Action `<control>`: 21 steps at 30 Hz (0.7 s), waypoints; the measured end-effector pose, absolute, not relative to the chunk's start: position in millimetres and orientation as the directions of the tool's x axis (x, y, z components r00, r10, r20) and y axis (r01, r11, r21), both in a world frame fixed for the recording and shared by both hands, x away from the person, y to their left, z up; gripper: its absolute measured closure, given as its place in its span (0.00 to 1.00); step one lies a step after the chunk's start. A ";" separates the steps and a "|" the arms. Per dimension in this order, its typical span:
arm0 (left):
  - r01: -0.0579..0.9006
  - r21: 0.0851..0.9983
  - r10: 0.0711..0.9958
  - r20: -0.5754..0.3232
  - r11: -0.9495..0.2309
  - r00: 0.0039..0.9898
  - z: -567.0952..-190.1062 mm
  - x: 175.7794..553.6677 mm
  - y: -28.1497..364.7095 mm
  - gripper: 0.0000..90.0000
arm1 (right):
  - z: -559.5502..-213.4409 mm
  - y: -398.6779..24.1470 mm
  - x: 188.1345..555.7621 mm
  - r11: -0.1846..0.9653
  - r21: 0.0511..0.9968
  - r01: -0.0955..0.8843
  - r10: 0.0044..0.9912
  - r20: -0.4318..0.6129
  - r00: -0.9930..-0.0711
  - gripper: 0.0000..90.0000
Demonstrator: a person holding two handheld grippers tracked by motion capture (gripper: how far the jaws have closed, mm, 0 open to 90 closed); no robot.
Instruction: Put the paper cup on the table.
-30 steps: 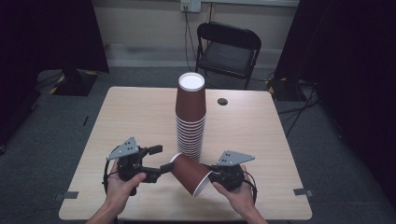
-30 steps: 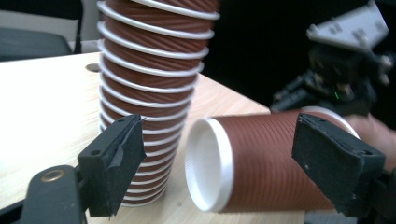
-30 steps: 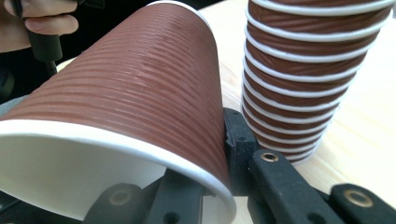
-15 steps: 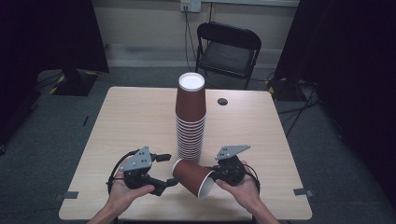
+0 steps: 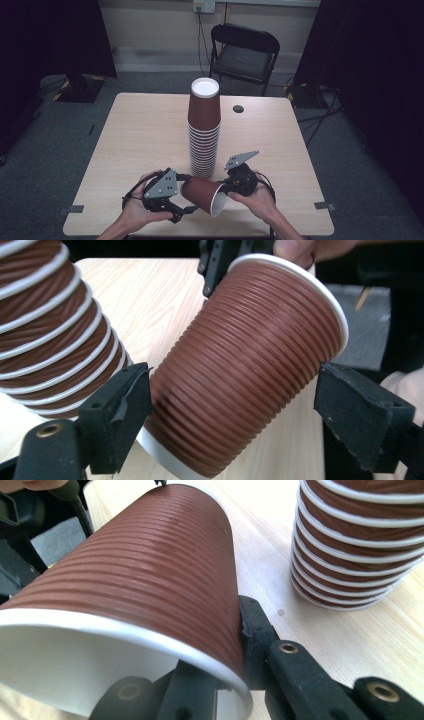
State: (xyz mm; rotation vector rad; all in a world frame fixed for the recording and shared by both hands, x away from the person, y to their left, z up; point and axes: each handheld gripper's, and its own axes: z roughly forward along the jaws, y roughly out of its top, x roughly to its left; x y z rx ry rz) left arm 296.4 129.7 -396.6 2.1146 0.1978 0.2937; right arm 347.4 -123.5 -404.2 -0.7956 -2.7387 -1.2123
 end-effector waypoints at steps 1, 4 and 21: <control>0.012 0.843 0.251 0.146 -0.538 0.957 -397.1 296.4 128.1 0.17 | -404.8 -123.5 348.1 0.565 0.676 0.473 0.436 0.242 -0.867 0.95; -0.016 0.834 0.230 0.170 -0.552 0.958 -399.8 296.9 123.5 0.17 | -405.9 -124.4 350.0 0.575 0.662 0.481 0.435 0.251 -0.865 0.95; -0.140 0.760 0.107 0.266 -0.635 0.958 -410.4 300.5 100.5 0.15 | -410.8 -122.5 356.7 0.618 0.574 0.537 0.450 0.302 -0.840 0.96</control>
